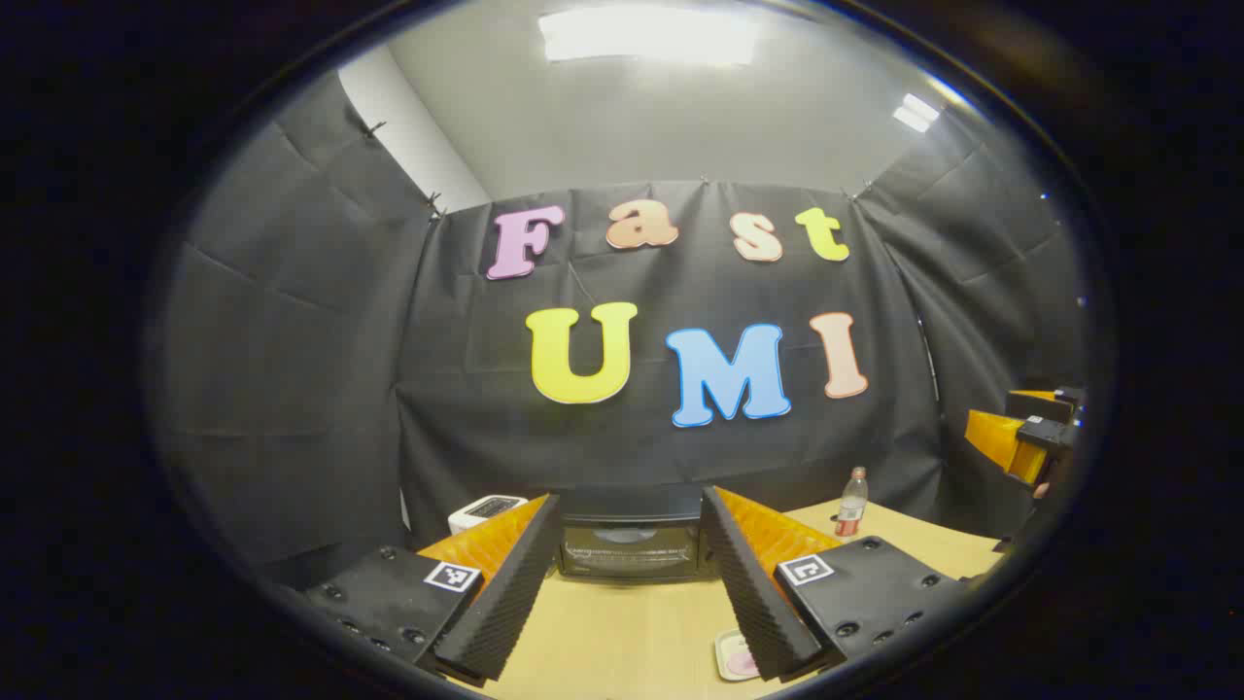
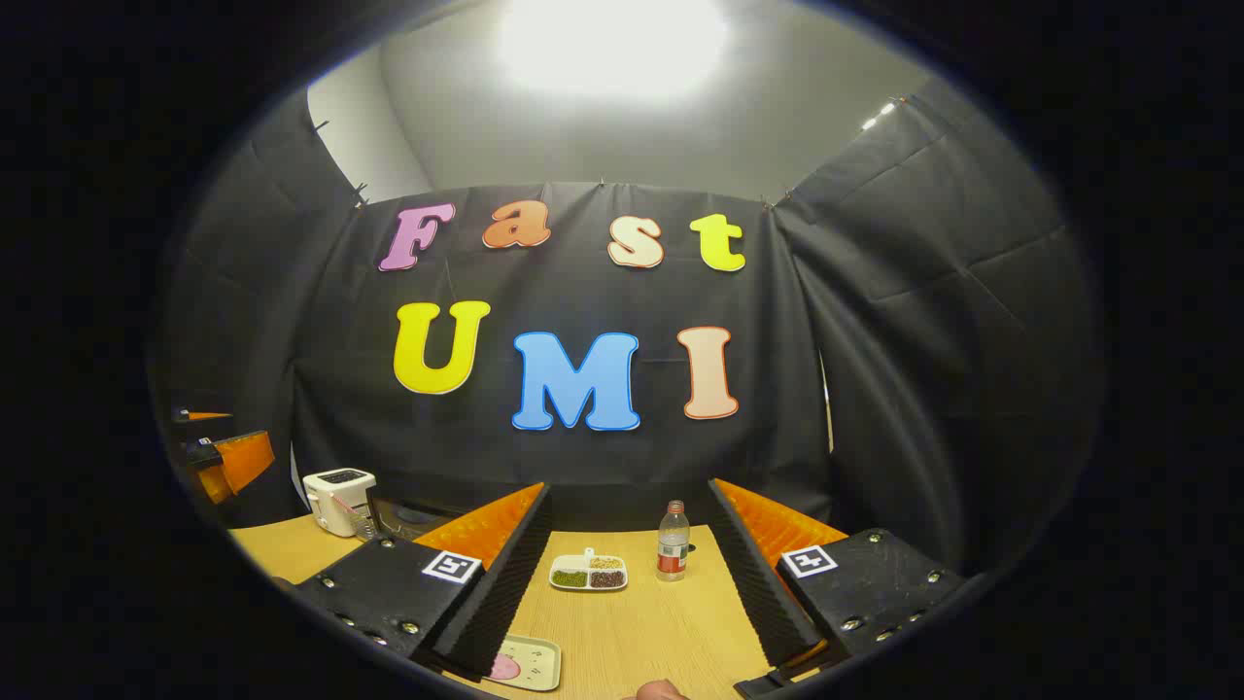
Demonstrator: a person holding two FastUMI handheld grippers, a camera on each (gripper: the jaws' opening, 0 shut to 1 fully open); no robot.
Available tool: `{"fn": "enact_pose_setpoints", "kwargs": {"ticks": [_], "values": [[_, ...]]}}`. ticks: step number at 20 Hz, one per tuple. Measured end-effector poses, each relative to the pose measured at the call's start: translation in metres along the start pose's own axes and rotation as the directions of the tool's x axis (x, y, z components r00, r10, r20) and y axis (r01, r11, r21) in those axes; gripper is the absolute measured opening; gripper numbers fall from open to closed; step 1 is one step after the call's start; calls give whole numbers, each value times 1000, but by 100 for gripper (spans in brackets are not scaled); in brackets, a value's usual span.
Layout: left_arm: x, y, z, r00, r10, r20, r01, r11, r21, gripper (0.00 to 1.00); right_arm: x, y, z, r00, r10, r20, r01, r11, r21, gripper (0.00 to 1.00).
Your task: Open the electric oven with the left hand, put the food in, and close the electric oven.
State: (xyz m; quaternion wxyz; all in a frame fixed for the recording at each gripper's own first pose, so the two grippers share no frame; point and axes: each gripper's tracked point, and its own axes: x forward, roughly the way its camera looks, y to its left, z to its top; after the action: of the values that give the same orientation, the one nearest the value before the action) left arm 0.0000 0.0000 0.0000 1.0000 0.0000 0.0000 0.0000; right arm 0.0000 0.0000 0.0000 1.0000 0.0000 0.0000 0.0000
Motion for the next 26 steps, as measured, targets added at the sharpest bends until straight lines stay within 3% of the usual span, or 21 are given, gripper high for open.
{"fn": "enact_pose_setpoints", "kwargs": {"ticks": [1,4,7,8,10,15,17,18,19,20,26], "values": [[-1,-4,2,1000,-8,4,8,1000,2,100,1,-2,0,1000,-1,2,1,1000,-4,97],[2,-14,3,1000,-13,3,13,1000,-3,96,4,-5,-7,1000,5,-8,-5,1000,0,97],[6,-22,4,1000,-14,0,14,1000,5,100,10,-12,-13,1000,-4,-19,4,1000,6,97],[8,-25,4,1000,-15,2,15,1000,8,96,12,-14,-14,1000,-6,-21,6,1000,3,97],[11,-28,5,1000,-15,7,15,1000,11,100,14,-16,-15,1000,-4,-20,4,1000,-4,97],[21,-35,5,1000,-9,6,9,1000,13,100,19,-20,-9,1000,8,-1,-8,1000,8,97],[24,-35,1,1000,2,-1,-2,1000,5,96,19,-20,-10,1000,22,0,-22,1000,13,97],[26,-35,3,1000,8,0,-8,1000,-2,100,19,-19,-11,999,33,3,-33,999,16,97],[29,-34,4,1000,14,7,-14,1000,-5,96,21,-18,-12,999,43,8,-43,999,19,97],[33,-33,8,1000,16,13,-16,1000,-1,100,21,-18,-14,999,45,6,-45,999,21,97],[75,-23,-1,1000,3,6,-3,1000,7,97,33,-11,-19,999,50,4,-50,999,9,97]]}}
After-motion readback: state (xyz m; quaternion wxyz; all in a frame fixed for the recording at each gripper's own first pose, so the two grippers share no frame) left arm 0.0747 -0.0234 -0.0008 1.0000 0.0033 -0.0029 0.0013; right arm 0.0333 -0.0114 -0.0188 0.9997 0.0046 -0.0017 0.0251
